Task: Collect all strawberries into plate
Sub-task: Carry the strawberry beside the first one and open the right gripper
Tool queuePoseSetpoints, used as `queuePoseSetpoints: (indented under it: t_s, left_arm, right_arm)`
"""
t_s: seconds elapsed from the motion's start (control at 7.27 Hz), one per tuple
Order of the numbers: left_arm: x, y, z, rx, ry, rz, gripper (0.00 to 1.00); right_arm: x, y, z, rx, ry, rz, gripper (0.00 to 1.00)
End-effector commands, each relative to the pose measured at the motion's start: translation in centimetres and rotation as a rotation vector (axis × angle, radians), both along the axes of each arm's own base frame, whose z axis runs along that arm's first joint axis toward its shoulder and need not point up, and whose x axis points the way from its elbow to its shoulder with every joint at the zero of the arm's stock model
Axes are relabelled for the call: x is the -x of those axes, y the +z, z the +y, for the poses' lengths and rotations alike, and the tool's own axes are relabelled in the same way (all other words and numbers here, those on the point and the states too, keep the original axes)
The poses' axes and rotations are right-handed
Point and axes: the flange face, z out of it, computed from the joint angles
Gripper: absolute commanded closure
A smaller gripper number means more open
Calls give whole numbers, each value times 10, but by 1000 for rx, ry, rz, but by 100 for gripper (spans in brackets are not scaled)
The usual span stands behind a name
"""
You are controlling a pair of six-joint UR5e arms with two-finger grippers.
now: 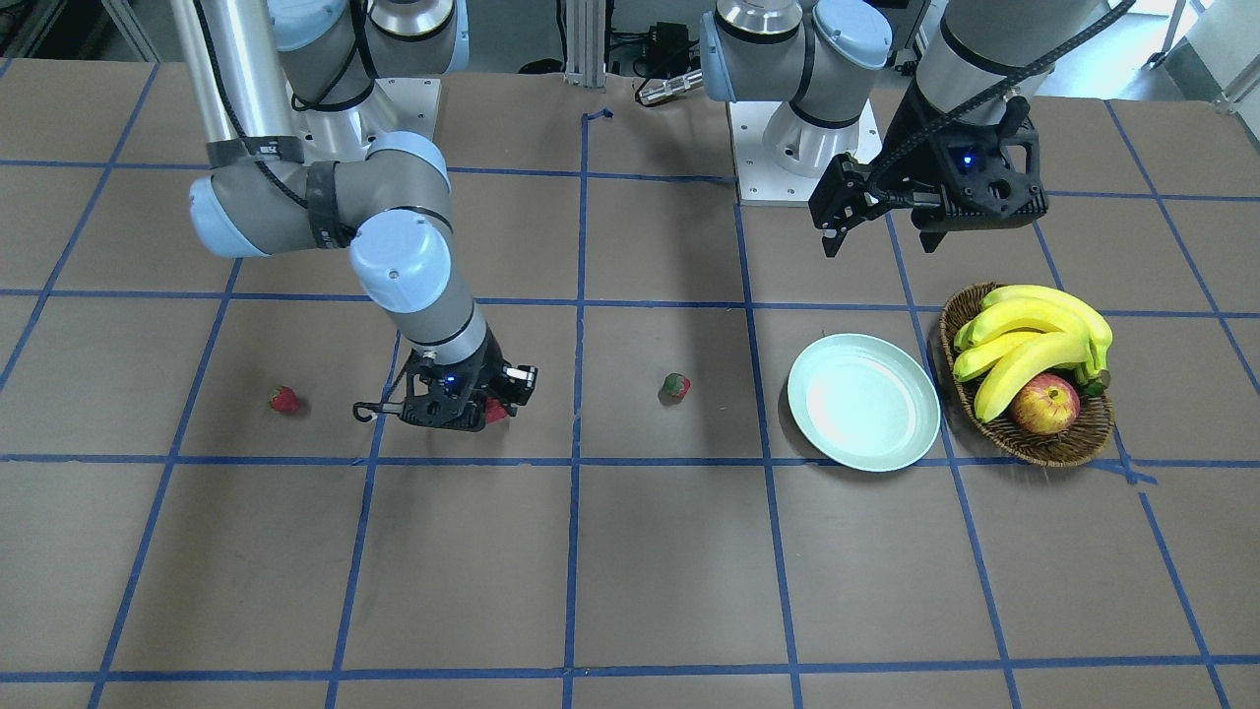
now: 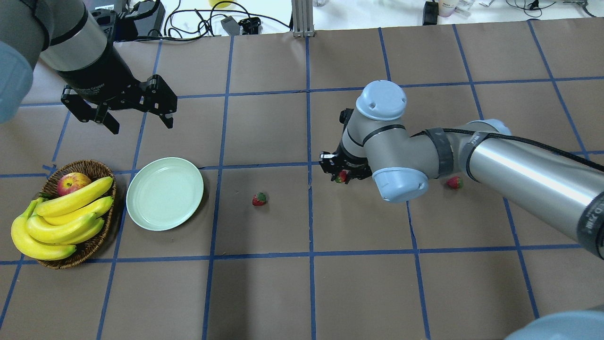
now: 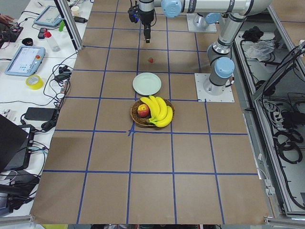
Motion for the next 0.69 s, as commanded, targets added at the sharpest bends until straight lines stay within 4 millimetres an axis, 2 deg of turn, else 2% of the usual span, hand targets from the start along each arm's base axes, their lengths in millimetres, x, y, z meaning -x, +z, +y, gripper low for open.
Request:
queuePoseSetpoints:
  t_s: [0.0, 0.14, 0.28, 0.41, 0.55]
  left_arm:
    - [-1, -1, -1, 3, 9, 0, 0]
    - [-1, -5, -2, -8, 3, -1, 0]
    - [-1, -12, -1, -17, 5, 2, 0]
    - [-2, -13, -2, -8, 6, 2, 0]
    - [-8, -15, -5, 1, 16, 0, 0]
  right_arm:
    - [-86, -6, 19, -37, -55, -21, 100]
    - [-118, -11, 25, -40, -45, -22, 100]
    - [-134, -17, 16, -37, -33, -28, 100]
    - [-138, -18, 14, -35, -27, -28, 83]
    - [-137, -18, 15, -38, -27, -23, 18]
